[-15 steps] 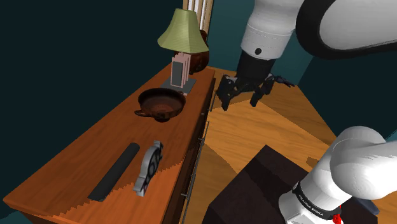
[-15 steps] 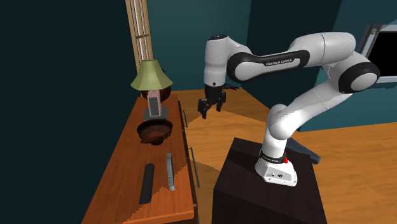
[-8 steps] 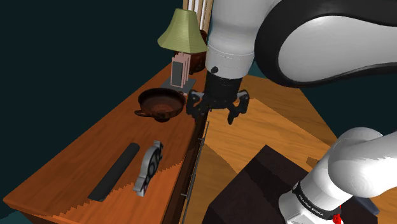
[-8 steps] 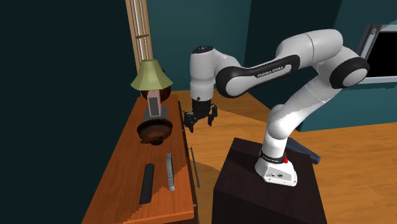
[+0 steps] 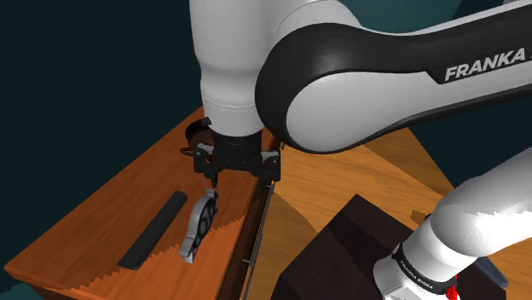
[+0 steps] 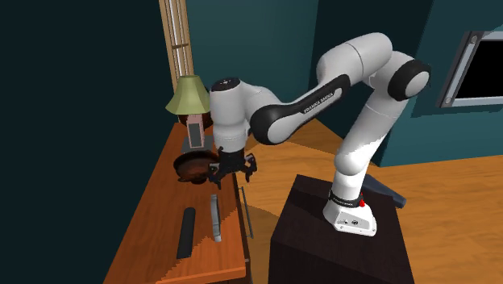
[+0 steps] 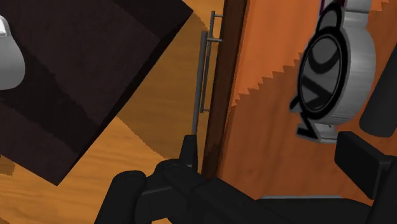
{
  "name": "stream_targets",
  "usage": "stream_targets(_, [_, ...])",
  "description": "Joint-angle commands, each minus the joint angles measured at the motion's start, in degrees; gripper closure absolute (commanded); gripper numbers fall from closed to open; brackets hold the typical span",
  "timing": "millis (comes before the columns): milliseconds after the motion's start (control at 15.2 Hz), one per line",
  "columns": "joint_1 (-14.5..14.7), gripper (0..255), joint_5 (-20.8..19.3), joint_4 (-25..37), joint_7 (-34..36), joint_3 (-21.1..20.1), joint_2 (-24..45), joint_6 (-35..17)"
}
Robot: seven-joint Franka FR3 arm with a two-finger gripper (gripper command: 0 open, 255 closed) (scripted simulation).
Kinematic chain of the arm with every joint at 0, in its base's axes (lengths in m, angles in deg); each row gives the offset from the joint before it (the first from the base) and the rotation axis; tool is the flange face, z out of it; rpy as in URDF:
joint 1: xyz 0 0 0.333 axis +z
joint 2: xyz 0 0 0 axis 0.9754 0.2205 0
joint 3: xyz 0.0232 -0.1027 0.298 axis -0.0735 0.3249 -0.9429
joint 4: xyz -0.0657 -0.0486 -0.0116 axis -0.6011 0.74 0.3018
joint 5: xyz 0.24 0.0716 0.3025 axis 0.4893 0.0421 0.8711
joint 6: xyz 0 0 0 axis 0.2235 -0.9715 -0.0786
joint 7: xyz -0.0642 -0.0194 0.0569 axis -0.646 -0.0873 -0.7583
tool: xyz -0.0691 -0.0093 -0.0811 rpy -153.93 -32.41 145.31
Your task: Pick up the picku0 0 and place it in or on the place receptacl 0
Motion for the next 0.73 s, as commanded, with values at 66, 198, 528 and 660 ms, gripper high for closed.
stream_targets(66, [-4.5, 0, -10.6, 5.6, 14.7, -9.1, 12.8, -0.6])
stream_targets(198, [-2.3, 0, -21.8, 10.7, 26.1, -11.3, 24.8, 1.7])
stream_targets(528, [2.2, 0, -25.6, 10.6, 29.9, -7.4, 29.0, 0.0])
stream_targets(660, [2.4, 0, -26.4, 9.6, 30.5, -6.9, 29.6, -1.3])
